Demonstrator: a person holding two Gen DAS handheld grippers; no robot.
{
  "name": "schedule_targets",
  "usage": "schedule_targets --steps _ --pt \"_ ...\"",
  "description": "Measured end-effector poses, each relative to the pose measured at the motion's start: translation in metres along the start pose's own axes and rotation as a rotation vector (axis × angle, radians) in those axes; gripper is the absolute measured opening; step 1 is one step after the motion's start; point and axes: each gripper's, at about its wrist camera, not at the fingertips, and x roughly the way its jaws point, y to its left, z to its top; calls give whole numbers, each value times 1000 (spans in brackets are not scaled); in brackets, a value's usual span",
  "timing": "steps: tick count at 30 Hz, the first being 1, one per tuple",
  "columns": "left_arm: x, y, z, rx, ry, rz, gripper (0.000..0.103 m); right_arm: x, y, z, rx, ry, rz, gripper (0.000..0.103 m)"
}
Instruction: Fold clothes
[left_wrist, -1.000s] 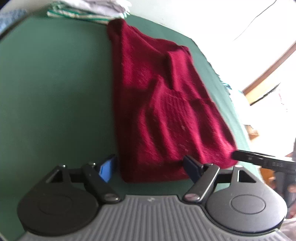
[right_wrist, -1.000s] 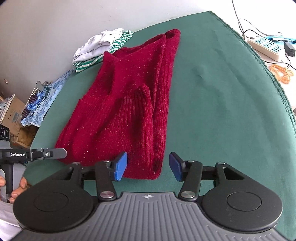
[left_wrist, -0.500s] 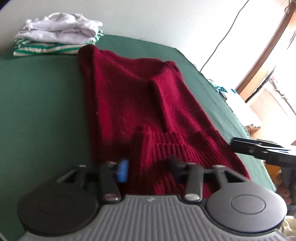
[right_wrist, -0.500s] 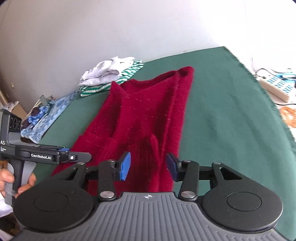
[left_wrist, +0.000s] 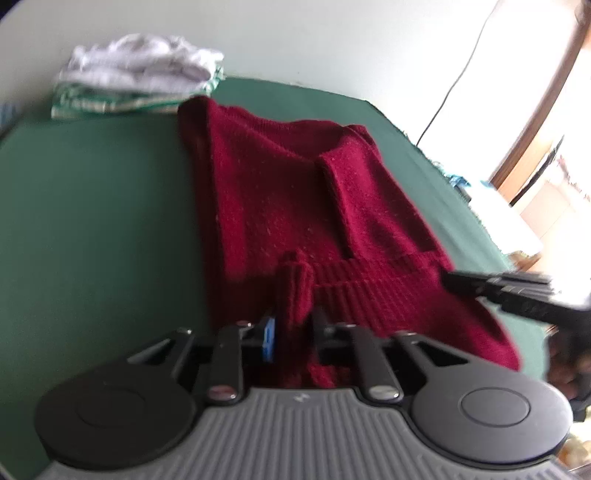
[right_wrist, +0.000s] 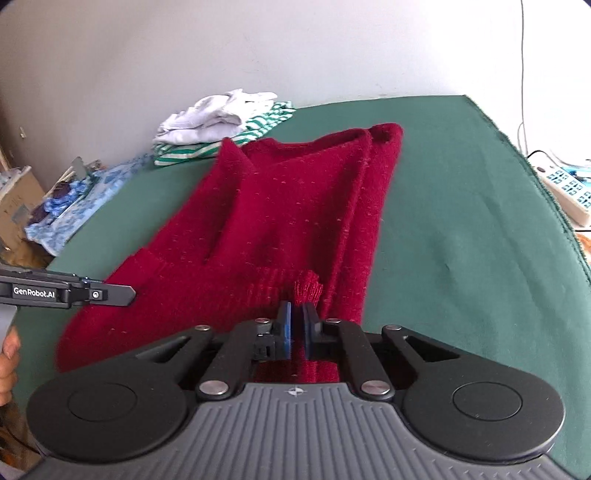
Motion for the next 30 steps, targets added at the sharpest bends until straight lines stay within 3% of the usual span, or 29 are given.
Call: schedule_targets --steps 3,5,7,9,13,15,18,21,23,24,25,27,30 --pt "-12 3 1 12 -8 48 42 -7 -4 4 39 -7 1 11" --pt "-26 4 2 18 -32 94 46 -20 -7 7 58 -60 -19 14" --pt "-43 -4 7 42 -101 88 46 -28 -3 10 48 -81 2 16" --pt "-45 -17 11 78 -138 23 51 -34 1 12 38 -98 25 16" --pt "-11 -30 9 116 -68 -30 50 -3 8 5 12 -9 41 14" --pt "9 -22 4 115 -34 20 49 7 -1 2 36 -5 19 4" --pt "12 1 -3 63 -83 -24 51 10 -18 0 102 -20 23 0" --pt "4 3 0 64 -63 -29 50 5 -25 1 149 -14 29 0" --pt "-10 5 0 47 -55 -38 54 -12 -25 0 150 -13 14 17" --pt "-22 9 -2 27 -53 -44 65 -22 -26 -1 147 -11 6 27" --pt "-31 10 -5 17 -44 -43 68 -33 -27 -3 147 -4 6 34" --pt "-48 13 -14 -9 -24 -51 79 -51 -35 -9 186 60 69 44" --pt "-67 15 -33 -53 16 -46 86 -69 -42 -24 242 144 105 44"
